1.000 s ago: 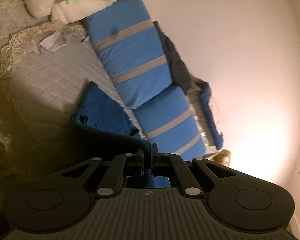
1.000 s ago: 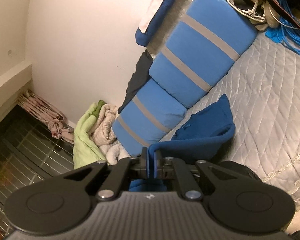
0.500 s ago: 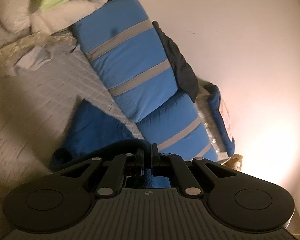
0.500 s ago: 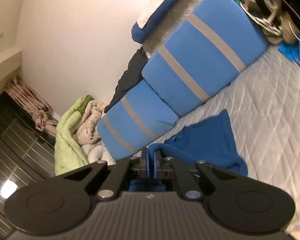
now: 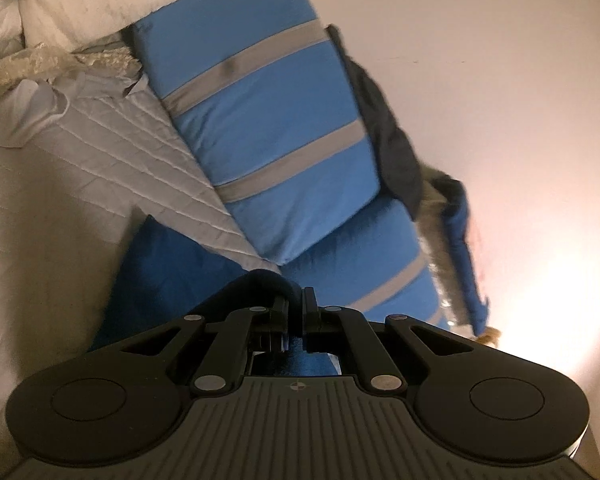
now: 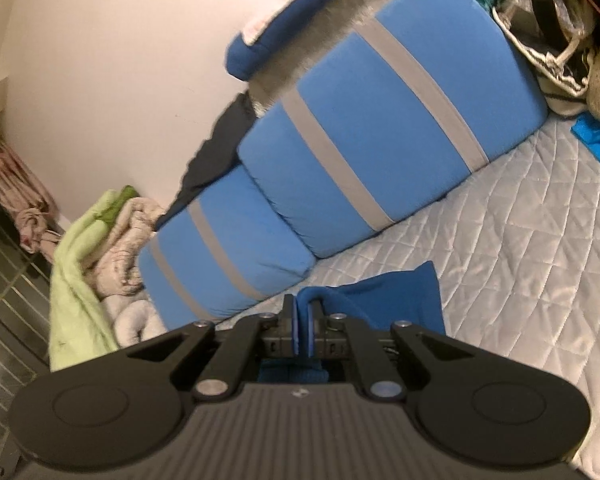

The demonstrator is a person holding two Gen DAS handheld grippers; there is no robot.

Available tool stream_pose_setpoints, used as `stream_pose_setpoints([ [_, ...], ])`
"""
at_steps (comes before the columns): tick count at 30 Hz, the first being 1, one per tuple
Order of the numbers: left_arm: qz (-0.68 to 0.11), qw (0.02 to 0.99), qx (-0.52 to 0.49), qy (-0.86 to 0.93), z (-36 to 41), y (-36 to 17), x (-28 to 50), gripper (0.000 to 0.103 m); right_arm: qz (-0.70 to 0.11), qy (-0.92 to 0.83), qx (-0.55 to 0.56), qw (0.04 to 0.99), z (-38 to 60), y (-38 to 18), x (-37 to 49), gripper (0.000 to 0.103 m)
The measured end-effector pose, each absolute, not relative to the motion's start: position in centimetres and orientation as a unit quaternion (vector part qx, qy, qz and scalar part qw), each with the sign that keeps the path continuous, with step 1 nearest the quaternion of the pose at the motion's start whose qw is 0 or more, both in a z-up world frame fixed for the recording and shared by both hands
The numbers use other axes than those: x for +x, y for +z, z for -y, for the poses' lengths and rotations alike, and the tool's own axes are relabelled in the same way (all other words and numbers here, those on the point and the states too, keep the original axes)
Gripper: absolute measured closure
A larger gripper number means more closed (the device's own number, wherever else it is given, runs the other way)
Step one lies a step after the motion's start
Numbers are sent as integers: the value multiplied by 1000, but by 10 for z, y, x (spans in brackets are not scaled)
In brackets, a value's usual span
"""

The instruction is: Fold clothes

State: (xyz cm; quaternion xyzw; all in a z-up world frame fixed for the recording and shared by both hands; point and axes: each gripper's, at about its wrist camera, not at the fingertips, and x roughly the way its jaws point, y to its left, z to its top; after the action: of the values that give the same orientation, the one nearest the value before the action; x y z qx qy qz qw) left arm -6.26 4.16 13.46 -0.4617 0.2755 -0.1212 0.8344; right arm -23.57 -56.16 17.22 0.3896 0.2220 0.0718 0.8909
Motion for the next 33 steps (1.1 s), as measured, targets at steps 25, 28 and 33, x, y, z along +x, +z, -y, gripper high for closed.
stream_pose_setpoints([
  [25, -352, 813, -460, -62, -44, 13, 85, 97, -289, 23, 381, 878, 589, 52, -64, 98],
  [28, -364, 809, -460, -49, -41, -2, 94, 96, -294, 15, 386, 874, 590, 38, -54, 98],
  [33, -374, 786, -489, -57, -44, -23, 95, 87, -315, 4, 394, 863, 588, 19, -45, 92],
])
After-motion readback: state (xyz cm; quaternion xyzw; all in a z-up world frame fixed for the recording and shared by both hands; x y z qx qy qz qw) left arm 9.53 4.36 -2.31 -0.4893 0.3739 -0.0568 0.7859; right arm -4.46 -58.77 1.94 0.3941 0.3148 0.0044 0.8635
